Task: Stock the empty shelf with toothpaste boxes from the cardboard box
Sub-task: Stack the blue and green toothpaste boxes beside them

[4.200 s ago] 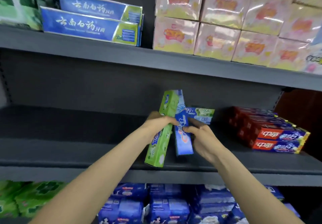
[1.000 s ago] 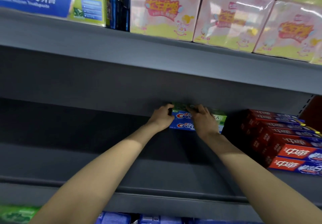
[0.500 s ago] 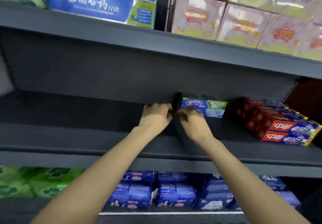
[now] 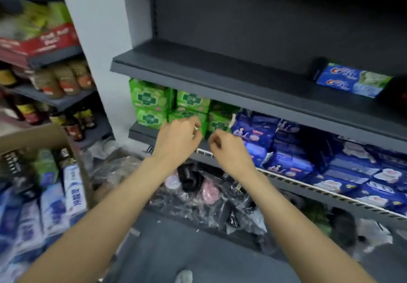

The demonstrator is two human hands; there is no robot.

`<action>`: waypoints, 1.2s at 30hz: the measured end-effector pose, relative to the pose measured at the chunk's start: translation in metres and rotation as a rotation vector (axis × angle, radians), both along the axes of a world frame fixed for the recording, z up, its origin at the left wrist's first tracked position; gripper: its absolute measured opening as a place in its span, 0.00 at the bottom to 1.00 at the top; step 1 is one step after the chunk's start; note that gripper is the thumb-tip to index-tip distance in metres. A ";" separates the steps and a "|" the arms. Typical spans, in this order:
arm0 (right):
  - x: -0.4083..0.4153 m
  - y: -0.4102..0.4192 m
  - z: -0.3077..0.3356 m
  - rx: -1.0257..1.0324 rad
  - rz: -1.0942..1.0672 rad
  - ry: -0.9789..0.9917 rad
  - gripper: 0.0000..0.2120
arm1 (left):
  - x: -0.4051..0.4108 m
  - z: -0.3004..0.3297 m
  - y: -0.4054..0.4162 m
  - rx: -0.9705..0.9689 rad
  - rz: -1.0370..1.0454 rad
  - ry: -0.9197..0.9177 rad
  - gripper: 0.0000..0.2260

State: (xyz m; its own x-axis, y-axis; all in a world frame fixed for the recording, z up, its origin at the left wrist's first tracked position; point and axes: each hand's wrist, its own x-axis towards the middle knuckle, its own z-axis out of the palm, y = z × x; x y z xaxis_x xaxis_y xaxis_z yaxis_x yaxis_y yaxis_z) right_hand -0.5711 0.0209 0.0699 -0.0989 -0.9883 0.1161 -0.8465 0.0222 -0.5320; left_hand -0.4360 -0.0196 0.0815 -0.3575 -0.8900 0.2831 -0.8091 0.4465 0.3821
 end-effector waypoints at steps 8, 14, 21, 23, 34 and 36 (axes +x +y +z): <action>0.201 0.010 -0.061 0.179 0.241 -0.040 0.10 | 0.208 -0.077 0.031 0.180 0.275 -0.124 0.10; 0.321 -0.010 -0.090 0.259 0.238 -0.106 0.14 | 0.326 -0.110 0.013 0.370 0.306 -0.293 0.14; 0.423 -0.062 -0.130 0.385 0.189 -0.126 0.27 | 0.437 -0.133 -0.039 0.458 0.307 -0.375 0.23; 0.441 -0.076 -0.139 0.461 0.184 -0.137 0.30 | 0.457 -0.141 -0.053 0.513 0.324 -0.445 0.27; 0.492 -0.130 -0.158 0.598 -0.121 -0.190 0.13 | 0.498 -0.171 -0.105 0.595 0.633 -0.508 0.27; 0.493 -0.132 -0.158 0.644 -0.149 -0.274 0.11 | 0.501 -0.174 -0.106 0.610 0.646 -0.479 0.28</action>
State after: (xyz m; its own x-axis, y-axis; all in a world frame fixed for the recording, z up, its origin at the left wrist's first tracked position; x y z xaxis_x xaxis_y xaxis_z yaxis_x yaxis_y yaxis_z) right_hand -0.0777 -0.1111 -0.0883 -0.1802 -0.8261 -0.5339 -0.6479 0.5081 -0.5675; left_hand 0.0649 -0.1252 -0.0925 0.2877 -0.8981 -0.3326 -0.9551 -0.2949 -0.0296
